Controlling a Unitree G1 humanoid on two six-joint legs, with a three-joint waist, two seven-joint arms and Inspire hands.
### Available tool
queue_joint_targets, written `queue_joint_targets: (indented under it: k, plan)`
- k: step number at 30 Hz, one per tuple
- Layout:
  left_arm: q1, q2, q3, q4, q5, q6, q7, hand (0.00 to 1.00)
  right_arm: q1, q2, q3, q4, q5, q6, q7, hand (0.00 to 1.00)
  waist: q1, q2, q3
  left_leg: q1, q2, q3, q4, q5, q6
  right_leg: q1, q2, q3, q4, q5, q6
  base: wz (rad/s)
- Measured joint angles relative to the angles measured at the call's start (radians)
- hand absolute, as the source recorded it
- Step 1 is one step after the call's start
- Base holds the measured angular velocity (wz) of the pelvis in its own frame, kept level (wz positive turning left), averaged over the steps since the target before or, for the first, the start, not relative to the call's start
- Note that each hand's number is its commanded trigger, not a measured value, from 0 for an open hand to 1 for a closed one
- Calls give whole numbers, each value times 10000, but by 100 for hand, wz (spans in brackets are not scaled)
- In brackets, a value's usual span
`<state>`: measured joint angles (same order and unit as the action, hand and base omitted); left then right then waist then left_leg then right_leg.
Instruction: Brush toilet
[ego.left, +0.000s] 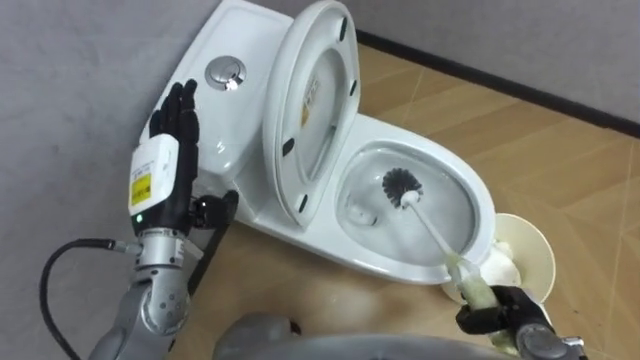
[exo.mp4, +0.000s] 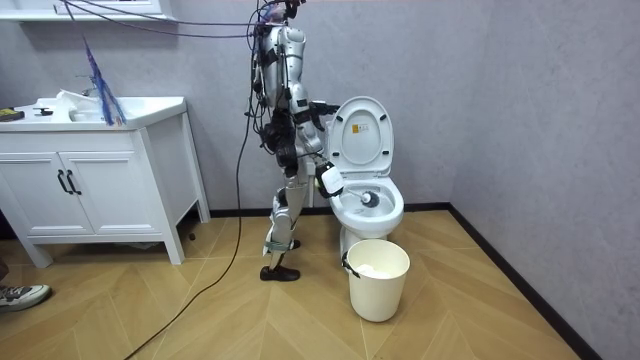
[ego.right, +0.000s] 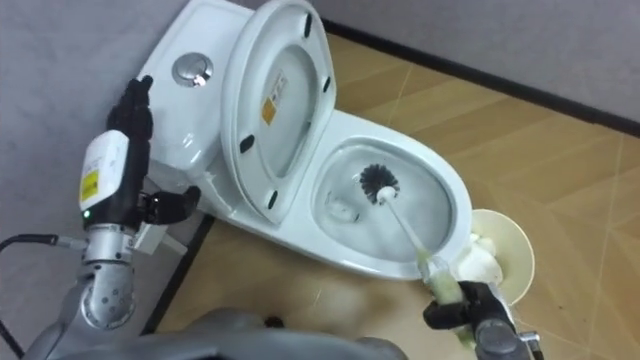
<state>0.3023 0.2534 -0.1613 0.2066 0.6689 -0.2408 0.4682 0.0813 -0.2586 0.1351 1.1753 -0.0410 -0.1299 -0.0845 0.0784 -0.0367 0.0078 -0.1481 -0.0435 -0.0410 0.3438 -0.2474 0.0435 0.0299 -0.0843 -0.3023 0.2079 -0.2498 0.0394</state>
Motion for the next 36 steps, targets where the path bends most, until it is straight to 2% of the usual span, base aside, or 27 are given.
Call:
queue_joint_targets:
  k: [3,6,11,14,15,17,19,21,22,23,24,26,29,32,35,36]
  plan:
    - [-232,-2,-18,423,-4,20,-116,0,-127,-3,-15,-2,-880,-1,-21,100,-184,69,1,-268,15,72,31,34,35,-283,-22,27,128,8,-12,-6]
    - [-293,-3,-41,593,35,26,-188,0,-128,4,3,-32,-1812,0,-37,100,-220,131,-9,-463,7,91,35,51,50,-489,-40,11,145,9,-10,0]
    - [-604,52,-254,1260,349,24,-102,0,-368,-2,84,227,-2846,47,-314,100,-194,161,-4,-730,-23,94,-49,203,71,-902,-114,-3,332,10,-9,0]
    - [-862,35,-414,1600,325,-30,69,0,-673,-179,289,303,-3304,224,-402,100,-104,130,16,-841,-30,95,-54,222,67,-1030,-114,3,364,10,-9,0]
    - [-1033,32,-438,1700,337,-59,89,0,-848,-311,299,306,-3538,263,-428,100,4,86,65,-950,-29,93,-36,257,63,-1153,-125,-9,462,9,-9,0]
    - [-1193,70,-461,1803,451,-75,103,0,-1187,-553,314,287,-3929,357,-456,100,130,89,84,-1185,-21,85,23,307,60,-1417,-148,-23,621,8,-13,0]
    - [-1630,209,-589,2011,448,-101,247,0,-1855,-874,510,290,-4604,483,-584,100,146,64,105,-1450,-25,65,49,417,67,-1800,-193,-42,930,5,-16,3]
    - [-1984,388,-804,2207,481,-130,305,0,-2311,-1102,663,302,-5057,417,-911,100,194,49,133,-1761,-25,-8,206,459,58,-2074,-203,-94,1088,1,-24,8]
    - [-2205,497,-911,2295,546,-221,299,0,-2541,-1267,810,301,-5297,376,-1125,100,337,-12,181,-1965,-17,-34,284,491,49,-2301,-214,-109,1244,-13,-52,9]
    - [-2334,540,-959,2304,567,-262,295,0,-2644,-1357,859,302,-5443,351,-1208,100,398,24,166,-2110,-8,-45,372,499,47,-2418,-216,-140,1295,-14,-71,11]
    - [-2587,578,-1013,2290,579,-318,288,0,-2912,-1534,973,317,-5747,349,-1316,100,478,42,216,-2392,-1,-108,562,500,46,-2648,-233,-249,1477,-25,-100,14]
    - [-3007,664,-1181,2418,619,-419,311,0,-3274,-1756,1198,332,-6261,366,-1443,100,681,-62,330,-2725,-23,-178,752,522,38,-2992,-296,-302,1770,-85,-201,11]
    - [-3697,816,-1477,2673,911,-519,470,0,-3799,-2143,1732,231,-6913,440,-1628,100,886,-7,405,-3347,-31,-297,1193,522,41,-3531,-365,-453,2213,-106,-227,9]
    - [-4324,916,-1603,2669,1299,-496,519,0,-4499,-2421,2130,104,-7759,556,-1676,100,1228,-9,432,-4162,-57,-191,1436,602,105,-4533,-558,-466,2926,-176,-315,-5]
    - [-4490,1004,-1608,2665,1291,-478,701,0,-4863,-2489,2477,-139,-8040,674,-1792,100,1247,23,434,-4538,-109,-177,1504,710,124,-4962,-702,-516,3148,-181,-328,0]
    - [-4533,1153,-1678,2664,1287,-479,753,0,-4993,-2515,2659,-173,-8032,762,-1930,100,1245,25,433,-4677,-156,-187,1504,766,132,-5156,-747,-524,3300,-188,-338,9]
